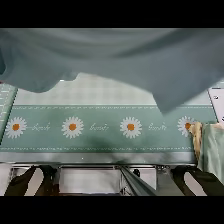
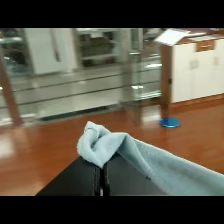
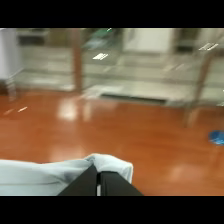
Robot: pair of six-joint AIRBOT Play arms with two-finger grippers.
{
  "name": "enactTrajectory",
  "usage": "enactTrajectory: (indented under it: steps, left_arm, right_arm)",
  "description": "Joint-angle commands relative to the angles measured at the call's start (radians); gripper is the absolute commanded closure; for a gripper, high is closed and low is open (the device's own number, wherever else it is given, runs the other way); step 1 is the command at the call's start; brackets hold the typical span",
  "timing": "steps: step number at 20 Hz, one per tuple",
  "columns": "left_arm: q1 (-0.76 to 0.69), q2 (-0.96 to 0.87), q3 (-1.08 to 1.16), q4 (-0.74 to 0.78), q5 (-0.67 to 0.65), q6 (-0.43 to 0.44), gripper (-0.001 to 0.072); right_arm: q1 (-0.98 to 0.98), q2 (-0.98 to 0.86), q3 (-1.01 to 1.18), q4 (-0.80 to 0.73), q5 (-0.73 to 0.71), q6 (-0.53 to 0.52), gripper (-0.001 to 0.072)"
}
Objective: Fold the shirts.
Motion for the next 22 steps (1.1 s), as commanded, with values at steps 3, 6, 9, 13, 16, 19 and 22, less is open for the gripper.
enactTrajectory:
  steps: [3,6,9,13,16,19,22]
  left_arm:
    - [-0.198,0.084,0.007,0.357,-0.098,-0.14,0.0673]
    - [-0.291,0.079,-0.111,0.392,-0.116,-0.148,0.0673]
    - [-0.304,0.051,-0.313,0.393,-0.103,-0.147,0.0673]
    - [-0.304,-0.051,-0.595,0.391,0.083,-0.175,0.0673]
    - [-0.304,-0.202,-0.687,0.371,0.211,-0.193,0.0673]
    - [-0.304,-0.38,-0.685,0.28,0.284,-0.193,0.0672]
    - [-0.304,-0.526,-0.683,0.113,0.38,-0.192,0.0672]
  right_arm:
    - [0.0,0.092,-0.006,-0.089,0.108,0.01,0.0691]
    - [0.0,0.092,-0.15,-0.049,0.146,0.009,0.0691]
    - [0.0,0.082,-0.408,0.001,0.116,-0.008,0.0691]
    - [0.0,-0.014,-0.721,0.007,-0.056,-0.032,0.0691]
    - [0.001,-0.207,-0.776,0.029,-0.209,-0.032,0.0691]
    - [0.001,-0.418,-0.776,0.169,-0.366,-0.044,0.0691]
    - [0.001,-0.628,-0.719,0.289,-0.473,-0.047,0.0691]
